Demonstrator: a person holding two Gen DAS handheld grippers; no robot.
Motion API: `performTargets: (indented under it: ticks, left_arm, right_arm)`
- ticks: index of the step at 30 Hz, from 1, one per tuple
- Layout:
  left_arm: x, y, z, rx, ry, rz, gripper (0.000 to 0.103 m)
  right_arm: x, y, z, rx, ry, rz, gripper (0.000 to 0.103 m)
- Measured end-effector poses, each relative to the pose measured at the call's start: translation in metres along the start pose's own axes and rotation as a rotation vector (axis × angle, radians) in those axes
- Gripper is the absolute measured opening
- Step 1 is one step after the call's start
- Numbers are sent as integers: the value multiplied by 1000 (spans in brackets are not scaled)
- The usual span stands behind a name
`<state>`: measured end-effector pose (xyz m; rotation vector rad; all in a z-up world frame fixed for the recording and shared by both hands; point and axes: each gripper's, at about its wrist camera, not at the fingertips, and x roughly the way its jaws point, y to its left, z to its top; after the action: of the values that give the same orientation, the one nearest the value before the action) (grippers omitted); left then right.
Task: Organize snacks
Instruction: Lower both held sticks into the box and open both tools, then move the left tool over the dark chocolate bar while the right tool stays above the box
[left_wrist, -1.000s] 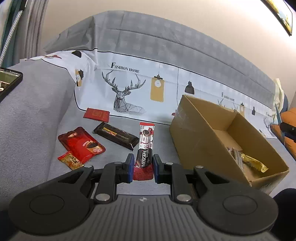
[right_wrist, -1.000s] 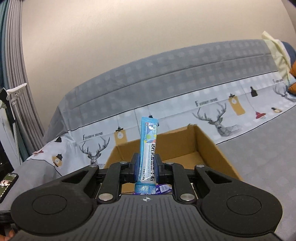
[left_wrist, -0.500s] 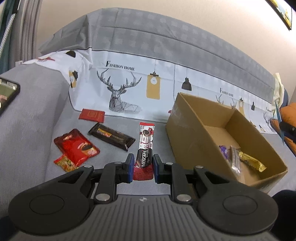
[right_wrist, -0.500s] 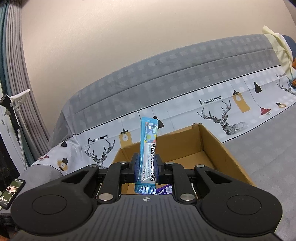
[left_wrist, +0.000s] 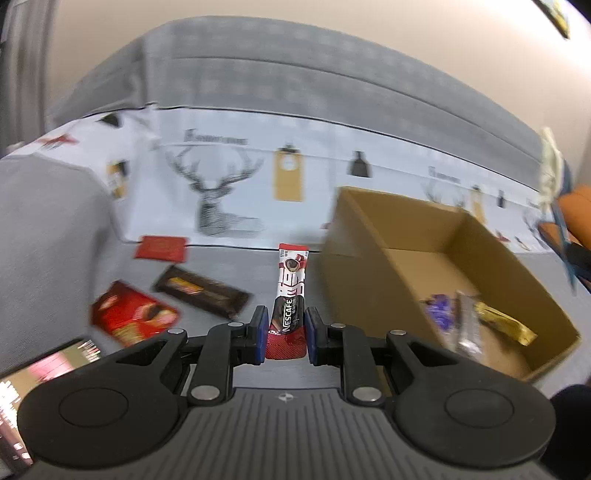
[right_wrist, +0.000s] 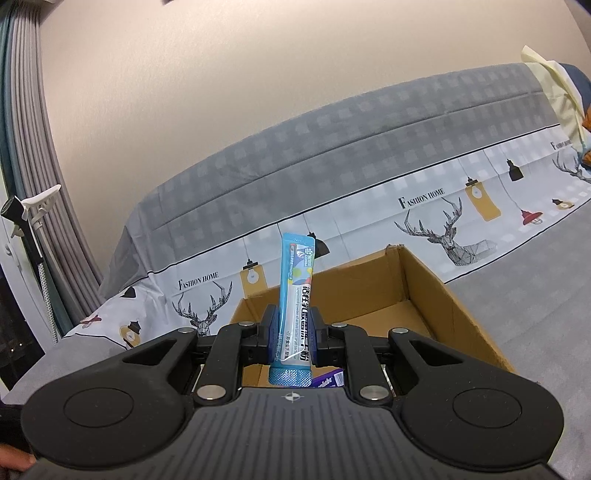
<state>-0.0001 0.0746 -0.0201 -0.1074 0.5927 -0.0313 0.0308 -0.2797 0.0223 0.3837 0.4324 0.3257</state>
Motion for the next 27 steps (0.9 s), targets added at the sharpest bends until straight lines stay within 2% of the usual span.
performTargets:
  ticks: [7, 14, 16, 17, 18, 19, 21, 24, 27]
  left_arm:
    - [11, -68, 23, 61, -45, -146, 23]
    - [40, -141, 53, 111, -33, -256, 24]
    - [50, -153, 60, 115, 7, -285, 43]
    - [51, -155, 61, 113, 8, -285, 66]
    - [47, -153, 62, 103, -19, -268, 77]
    - [44, -148, 62, 92, -40, -255, 81]
    - [38, -133, 59, 63, -62, -221, 83]
    - [29, -97, 43, -5, -86, -82, 85]
    - [32, -55, 17, -65, -64, 90, 85]
  right_arm:
    - [14, -1, 0, 27, 44, -54, 18]
    - [34, -8, 1, 50, 97, -148, 18]
    - [39, -10, 1, 60, 93, -166, 23]
    - [40, -11, 1, 61, 85, -179, 23]
    - [42, -11, 1, 64, 79, -195, 35]
    - [43, -12, 1, 68, 77, -209, 61]
    - [42, -15, 1, 82, 66, -229, 80]
    - [35, -16, 0, 90, 40, -197, 81]
    - [30, -15, 0, 85, 19, -183, 82]
